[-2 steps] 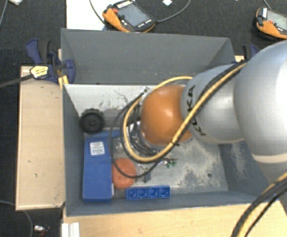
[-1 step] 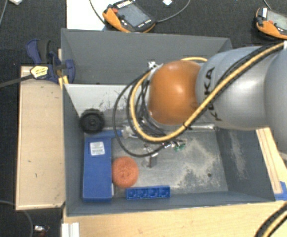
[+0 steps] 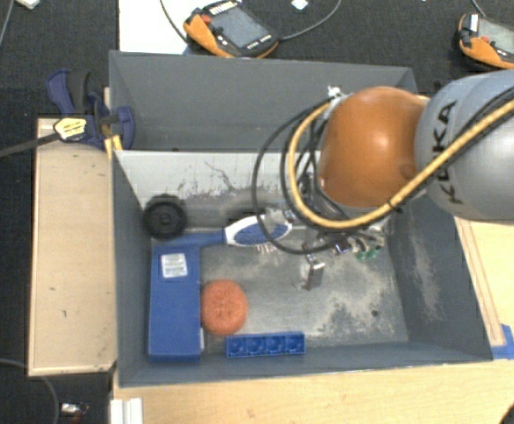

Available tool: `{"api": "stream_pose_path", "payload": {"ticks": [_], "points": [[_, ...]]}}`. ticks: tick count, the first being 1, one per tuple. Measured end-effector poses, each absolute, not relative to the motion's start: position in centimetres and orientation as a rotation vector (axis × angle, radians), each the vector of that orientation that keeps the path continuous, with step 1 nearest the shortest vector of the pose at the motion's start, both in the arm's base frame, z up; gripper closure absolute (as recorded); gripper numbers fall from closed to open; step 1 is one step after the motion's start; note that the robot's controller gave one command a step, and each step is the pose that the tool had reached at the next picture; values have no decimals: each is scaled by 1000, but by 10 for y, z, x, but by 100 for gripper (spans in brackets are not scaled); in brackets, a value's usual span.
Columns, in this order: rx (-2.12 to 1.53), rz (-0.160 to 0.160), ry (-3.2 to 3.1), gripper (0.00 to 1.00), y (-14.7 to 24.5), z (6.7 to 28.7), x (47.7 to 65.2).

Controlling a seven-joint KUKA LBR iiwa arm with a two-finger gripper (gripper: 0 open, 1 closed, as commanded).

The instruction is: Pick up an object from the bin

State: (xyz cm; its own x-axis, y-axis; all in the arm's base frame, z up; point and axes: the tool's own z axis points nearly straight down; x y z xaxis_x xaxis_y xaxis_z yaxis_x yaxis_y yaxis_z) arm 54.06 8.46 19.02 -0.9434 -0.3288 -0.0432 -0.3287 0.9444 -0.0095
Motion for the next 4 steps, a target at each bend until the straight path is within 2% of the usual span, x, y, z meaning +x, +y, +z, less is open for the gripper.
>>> {"api": "stream_pose_path", "payload": {"ticks": [1, 2, 3, 4], "points": [[-535, 9, 3053, 0, 151, 67, 529], [-609, -6, 3023, 100, 89, 127, 483], [-608, -6, 3023, 100, 89, 127, 483], [-1004, -23, 2892, 0, 173, 88, 489]]}}
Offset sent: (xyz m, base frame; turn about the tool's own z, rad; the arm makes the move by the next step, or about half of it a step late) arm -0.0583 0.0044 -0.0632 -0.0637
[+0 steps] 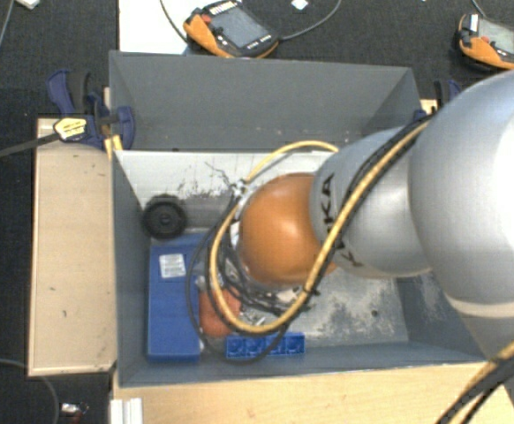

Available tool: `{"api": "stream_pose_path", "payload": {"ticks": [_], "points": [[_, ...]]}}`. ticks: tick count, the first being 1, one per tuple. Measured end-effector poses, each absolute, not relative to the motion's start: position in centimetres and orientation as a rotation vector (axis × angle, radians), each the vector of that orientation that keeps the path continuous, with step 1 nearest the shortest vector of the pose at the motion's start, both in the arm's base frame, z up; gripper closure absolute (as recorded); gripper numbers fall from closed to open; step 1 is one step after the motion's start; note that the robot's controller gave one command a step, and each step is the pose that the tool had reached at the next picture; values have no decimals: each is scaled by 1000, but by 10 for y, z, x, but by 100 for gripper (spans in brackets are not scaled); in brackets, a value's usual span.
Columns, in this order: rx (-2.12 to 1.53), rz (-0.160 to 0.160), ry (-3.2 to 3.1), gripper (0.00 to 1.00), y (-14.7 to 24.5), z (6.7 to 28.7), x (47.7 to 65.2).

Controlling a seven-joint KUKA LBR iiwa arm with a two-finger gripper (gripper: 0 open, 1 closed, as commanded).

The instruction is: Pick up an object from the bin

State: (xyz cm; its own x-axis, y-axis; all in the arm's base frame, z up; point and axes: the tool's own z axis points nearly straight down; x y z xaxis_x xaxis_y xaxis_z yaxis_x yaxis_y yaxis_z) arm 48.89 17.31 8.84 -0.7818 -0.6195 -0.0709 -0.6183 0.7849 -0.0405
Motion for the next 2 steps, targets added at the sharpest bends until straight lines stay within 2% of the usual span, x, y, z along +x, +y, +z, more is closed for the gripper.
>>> {"api": "stream_pose_path", "payload": {"ticks": [1, 2], "points": [[-1013, -18, 2906, 100, 175, 84, 484], [-1010, -18, 2907, 100, 175, 84, 484]]}}
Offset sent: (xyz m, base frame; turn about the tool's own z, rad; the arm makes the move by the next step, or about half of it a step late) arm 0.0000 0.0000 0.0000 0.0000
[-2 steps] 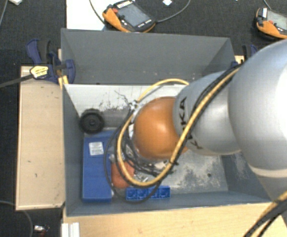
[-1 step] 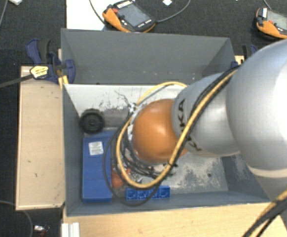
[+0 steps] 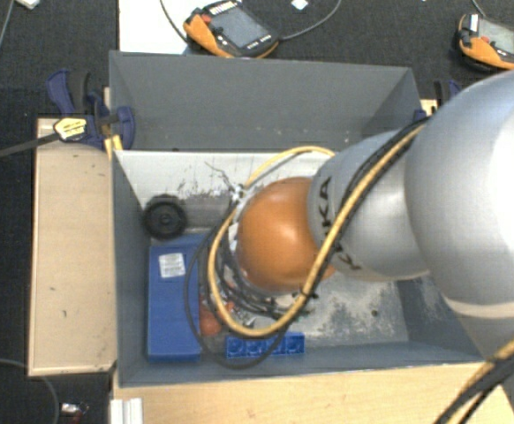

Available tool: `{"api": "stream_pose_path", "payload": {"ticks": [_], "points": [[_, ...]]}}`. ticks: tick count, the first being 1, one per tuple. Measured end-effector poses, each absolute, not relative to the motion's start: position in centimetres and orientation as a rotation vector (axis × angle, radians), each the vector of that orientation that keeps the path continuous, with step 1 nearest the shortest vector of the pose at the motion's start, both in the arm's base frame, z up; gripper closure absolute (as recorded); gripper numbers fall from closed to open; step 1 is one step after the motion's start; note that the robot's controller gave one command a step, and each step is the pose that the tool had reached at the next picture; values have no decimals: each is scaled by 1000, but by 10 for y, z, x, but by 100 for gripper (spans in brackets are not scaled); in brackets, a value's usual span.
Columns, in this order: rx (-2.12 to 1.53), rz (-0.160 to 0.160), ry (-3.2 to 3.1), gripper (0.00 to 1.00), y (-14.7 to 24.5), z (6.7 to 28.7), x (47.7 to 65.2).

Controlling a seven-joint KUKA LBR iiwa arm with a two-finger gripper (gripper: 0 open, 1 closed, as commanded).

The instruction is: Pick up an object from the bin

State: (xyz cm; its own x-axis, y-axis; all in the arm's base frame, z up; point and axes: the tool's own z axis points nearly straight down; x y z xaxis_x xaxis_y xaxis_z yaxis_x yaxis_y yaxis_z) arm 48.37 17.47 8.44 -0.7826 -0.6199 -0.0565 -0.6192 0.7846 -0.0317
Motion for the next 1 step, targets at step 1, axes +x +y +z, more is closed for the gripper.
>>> {"api": "stream_pose_path", "payload": {"ticks": [1], "points": [[-1010, -18, 2907, 100, 175, 84, 484]]}}
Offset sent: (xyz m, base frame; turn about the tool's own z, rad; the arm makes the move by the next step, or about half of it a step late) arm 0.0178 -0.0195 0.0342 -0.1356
